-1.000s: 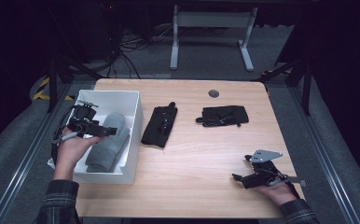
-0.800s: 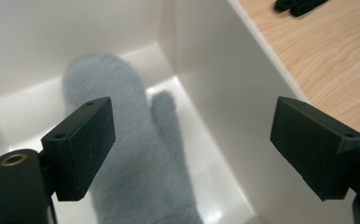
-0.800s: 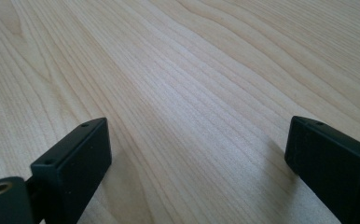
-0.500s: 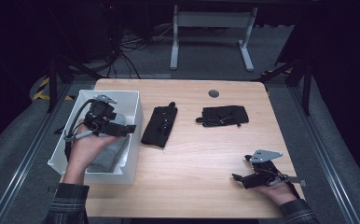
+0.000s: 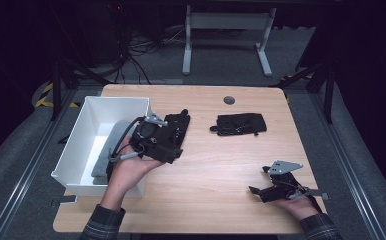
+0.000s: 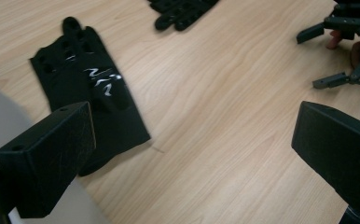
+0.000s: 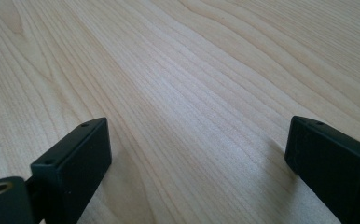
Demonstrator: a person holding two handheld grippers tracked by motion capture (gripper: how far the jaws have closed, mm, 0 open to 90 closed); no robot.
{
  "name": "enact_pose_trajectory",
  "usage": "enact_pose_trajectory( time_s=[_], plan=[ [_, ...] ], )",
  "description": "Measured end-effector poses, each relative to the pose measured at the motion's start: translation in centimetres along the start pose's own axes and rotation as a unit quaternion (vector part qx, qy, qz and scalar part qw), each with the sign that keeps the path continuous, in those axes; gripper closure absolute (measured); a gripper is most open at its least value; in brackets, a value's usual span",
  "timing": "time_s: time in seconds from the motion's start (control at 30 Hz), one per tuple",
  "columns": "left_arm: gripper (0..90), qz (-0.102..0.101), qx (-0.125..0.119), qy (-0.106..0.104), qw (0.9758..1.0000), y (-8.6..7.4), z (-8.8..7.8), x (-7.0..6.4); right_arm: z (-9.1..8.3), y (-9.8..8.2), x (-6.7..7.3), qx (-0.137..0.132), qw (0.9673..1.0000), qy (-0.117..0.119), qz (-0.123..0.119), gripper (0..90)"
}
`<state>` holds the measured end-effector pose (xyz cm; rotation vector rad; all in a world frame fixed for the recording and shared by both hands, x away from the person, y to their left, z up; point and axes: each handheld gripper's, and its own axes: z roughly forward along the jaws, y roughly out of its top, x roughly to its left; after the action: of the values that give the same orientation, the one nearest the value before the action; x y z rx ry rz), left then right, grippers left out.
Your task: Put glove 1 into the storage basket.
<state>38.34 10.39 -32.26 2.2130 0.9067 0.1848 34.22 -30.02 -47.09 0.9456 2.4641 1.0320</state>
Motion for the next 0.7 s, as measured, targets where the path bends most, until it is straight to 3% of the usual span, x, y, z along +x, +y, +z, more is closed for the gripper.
enact_pose_trajectory(
  time_s=[0.33, 0.5, 0.7],
  plan=[
    [0.3, 0.029, 0.005, -0.015, 0.9995, -0.9, 4.3, -2.8, 0.0, 0.0, 0.0, 0.001, 1.0000, 0.001, -0.001, 7.2],
    [0.3, 0.036, 0.016, -0.021, 0.9990, -2.3, 6.4, -3.2, 0.0, 0.0, 0.0, 0.001, 1.0000, 0.001, -0.001, 7.2],
    [0.3, 0.044, 0.027, -0.014, 0.9986, -4.3, 8.5, -3.4, 0.0, 0.0, 0.0, 0.000, 1.0000, 0.000, -0.001, 6.9]
  ],
)
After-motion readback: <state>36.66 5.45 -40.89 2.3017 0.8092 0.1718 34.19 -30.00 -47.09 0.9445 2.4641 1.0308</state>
